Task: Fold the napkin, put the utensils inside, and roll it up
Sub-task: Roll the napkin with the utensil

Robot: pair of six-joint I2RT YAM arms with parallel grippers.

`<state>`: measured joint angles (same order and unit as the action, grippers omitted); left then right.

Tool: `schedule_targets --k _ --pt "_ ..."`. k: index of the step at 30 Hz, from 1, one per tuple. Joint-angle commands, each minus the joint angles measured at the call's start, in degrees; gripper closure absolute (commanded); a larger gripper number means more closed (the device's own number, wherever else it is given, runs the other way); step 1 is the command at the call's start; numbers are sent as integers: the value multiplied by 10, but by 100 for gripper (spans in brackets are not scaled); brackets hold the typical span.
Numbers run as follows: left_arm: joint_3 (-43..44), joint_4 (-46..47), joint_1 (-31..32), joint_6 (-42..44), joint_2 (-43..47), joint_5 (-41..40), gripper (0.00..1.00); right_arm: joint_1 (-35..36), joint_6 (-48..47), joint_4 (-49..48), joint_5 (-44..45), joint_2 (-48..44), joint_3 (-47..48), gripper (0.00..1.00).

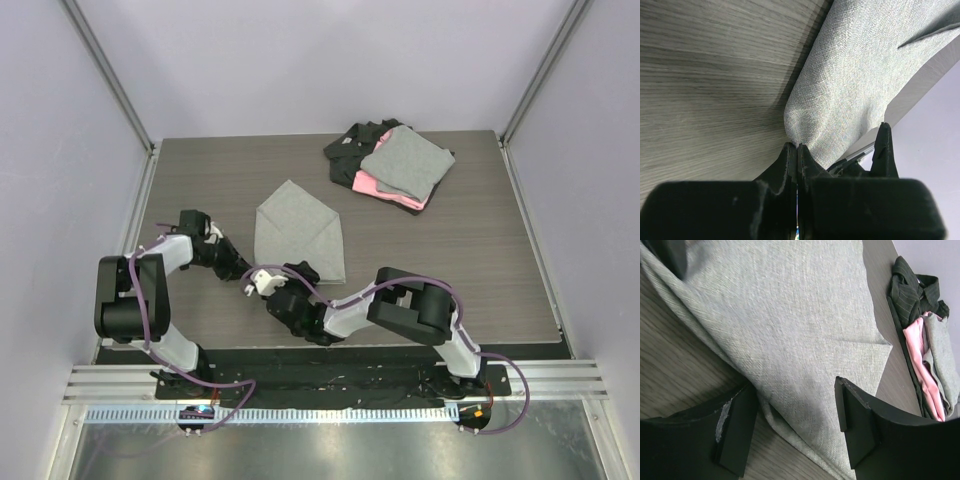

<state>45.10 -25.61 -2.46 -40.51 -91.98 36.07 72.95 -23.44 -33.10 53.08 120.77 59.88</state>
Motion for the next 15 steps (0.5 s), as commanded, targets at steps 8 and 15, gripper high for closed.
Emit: schedule_targets --k 8,15 --pt "5 -8 -6 3 22 3 100 -25 -9 16 -69 -28 -54 42" --pt "26 -18 -6 25 13 -1 99 -33 -22 55 -144 -32 -48 72"
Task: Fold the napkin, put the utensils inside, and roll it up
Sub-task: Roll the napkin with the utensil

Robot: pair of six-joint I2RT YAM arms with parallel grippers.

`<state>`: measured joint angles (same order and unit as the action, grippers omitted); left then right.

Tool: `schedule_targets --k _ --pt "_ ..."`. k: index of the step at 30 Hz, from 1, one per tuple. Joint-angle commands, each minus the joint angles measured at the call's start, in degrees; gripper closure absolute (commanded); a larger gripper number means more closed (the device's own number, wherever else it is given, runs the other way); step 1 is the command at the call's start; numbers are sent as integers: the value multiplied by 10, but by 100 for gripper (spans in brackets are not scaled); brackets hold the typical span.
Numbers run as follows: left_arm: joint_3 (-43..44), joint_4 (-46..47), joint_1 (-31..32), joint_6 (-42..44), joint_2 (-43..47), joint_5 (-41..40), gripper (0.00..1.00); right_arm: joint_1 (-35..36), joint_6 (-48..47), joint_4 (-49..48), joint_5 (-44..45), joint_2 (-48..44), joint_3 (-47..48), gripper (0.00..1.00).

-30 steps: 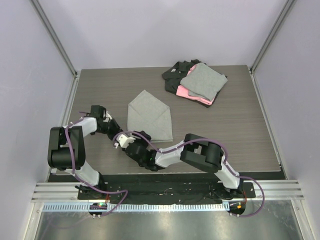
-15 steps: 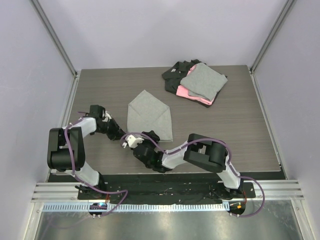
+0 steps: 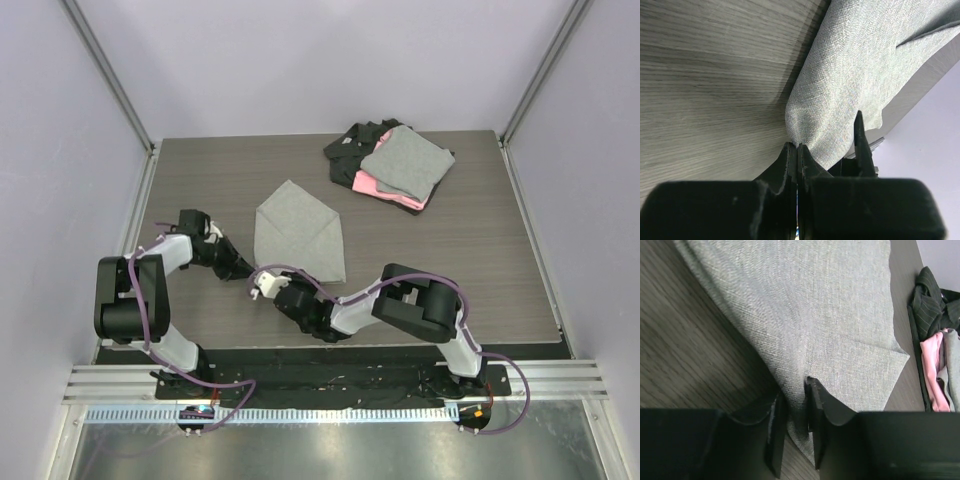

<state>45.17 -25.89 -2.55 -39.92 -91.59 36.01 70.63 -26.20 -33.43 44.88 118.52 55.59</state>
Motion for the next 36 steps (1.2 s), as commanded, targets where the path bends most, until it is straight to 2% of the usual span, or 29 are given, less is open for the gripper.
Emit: schedule_targets --k 1,3,4,6,7,8,10,16,23,30,36 --pt "28 -16 -5 20 8 -1 91 -13 9 66 -72 -11 -4 74" --pt "34 -15 -5 20 11 -11 79 -22 25 105 -108 -17 8 80" --pt "36 -15 -5 21 15 -16 62 -24 30 121 -121 -18 14 81" --pt "39 -15 -5 21 26 -41 46 -35 38 169 -158 -21 35 88" --pt "38 -13 -5 18 41 -54 33 -38 47 187 -170 -22 43 93" --pt "33 -8 -5 14 52 -66 27 -44 52 205 -184 -22 61 99" --pt "26 4 -5 1 83 -103 18 -57 63 260 -226 -23 80 99" --pt "-21 36 -5 -19 154 -209 6 -88 91 421 -328 -19 166 99" --pt "-87 62 -4 -24 255 -308 5 -120 149 574 -483 -30 247 99" --pt "-161 99 20 -28 380 -343 5 -153 176 722 -621 9 353 99" --pt "-196 101 77 -8 428 -352 6 -195 186 789 -750 64 420 99"
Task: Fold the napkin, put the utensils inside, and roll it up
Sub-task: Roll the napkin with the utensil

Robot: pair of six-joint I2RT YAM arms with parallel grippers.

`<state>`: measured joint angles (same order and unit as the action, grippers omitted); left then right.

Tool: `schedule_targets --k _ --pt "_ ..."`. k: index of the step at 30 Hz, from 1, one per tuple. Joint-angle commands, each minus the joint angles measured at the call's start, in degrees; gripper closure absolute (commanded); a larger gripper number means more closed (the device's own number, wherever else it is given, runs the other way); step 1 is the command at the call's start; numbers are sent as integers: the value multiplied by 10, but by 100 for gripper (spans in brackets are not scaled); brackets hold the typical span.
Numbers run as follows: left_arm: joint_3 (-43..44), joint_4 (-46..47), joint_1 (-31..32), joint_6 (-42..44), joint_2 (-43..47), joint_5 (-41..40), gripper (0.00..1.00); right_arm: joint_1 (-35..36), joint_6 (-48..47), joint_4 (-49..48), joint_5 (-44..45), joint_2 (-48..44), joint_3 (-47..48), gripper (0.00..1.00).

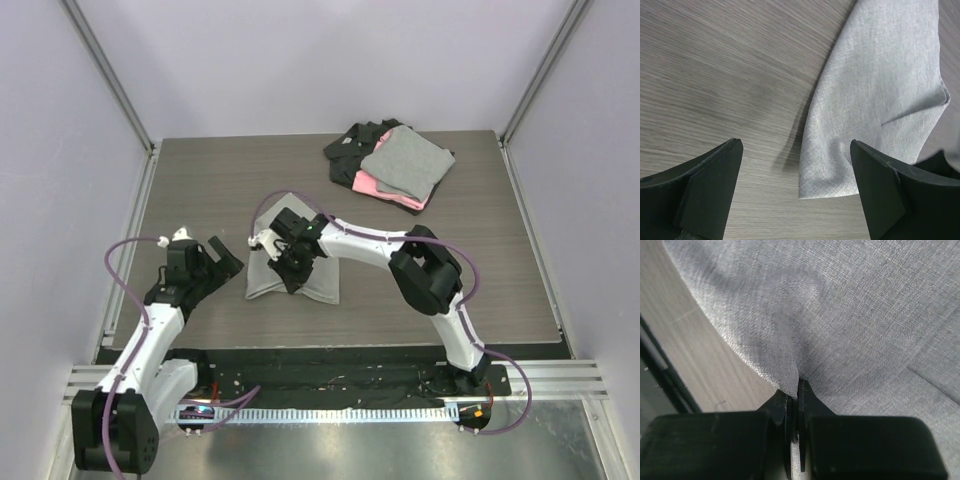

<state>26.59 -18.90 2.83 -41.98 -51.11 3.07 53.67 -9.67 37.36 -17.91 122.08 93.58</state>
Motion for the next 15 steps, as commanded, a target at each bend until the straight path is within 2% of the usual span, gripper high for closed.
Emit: schedule_targets --k 1,6,15 --pt "-17 32 28 19 31 -19 6 -30 23 89 -137 36 51 99" --pt "-21 31 76 35 53 -26 6 -62 31 117 -215 96 92 99" --pt "-14 29 161 66 25 -78 8 -110 31 177 -262 179 178 99"
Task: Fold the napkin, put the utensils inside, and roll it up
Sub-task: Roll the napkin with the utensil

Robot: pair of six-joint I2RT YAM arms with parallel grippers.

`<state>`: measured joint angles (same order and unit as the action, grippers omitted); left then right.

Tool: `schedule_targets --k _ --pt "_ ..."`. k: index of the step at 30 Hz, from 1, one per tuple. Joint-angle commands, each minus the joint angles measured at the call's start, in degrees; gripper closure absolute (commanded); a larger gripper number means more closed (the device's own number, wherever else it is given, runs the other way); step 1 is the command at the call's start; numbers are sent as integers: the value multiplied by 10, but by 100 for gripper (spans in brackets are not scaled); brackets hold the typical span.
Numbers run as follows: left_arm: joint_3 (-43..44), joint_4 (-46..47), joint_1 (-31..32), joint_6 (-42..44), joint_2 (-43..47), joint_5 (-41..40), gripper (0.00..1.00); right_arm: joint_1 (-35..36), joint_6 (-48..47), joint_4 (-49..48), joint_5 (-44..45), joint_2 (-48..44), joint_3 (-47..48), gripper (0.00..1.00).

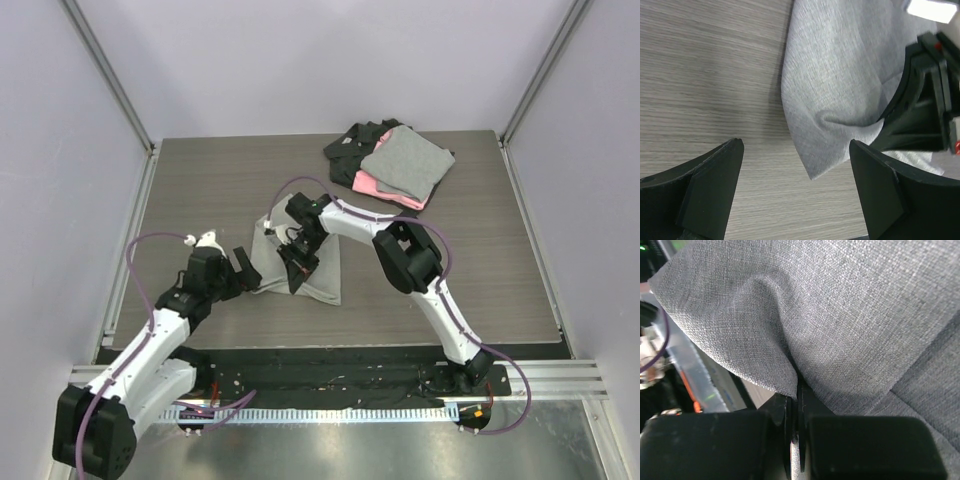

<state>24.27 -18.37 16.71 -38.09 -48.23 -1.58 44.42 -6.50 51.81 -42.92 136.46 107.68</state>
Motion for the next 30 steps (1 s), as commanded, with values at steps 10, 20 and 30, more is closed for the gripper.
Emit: schedule_targets --k 10,20,30 --pt "-5 55 38 36 -34 -2 7 -35 11 41 -39 78 76 99" --pt "-20 67 55 42 -32 9 8 -50 25 44 -39 99 84 99" --pt "7 91 55 59 -93 -36 14 -52 25 47 -37 106 84 99"
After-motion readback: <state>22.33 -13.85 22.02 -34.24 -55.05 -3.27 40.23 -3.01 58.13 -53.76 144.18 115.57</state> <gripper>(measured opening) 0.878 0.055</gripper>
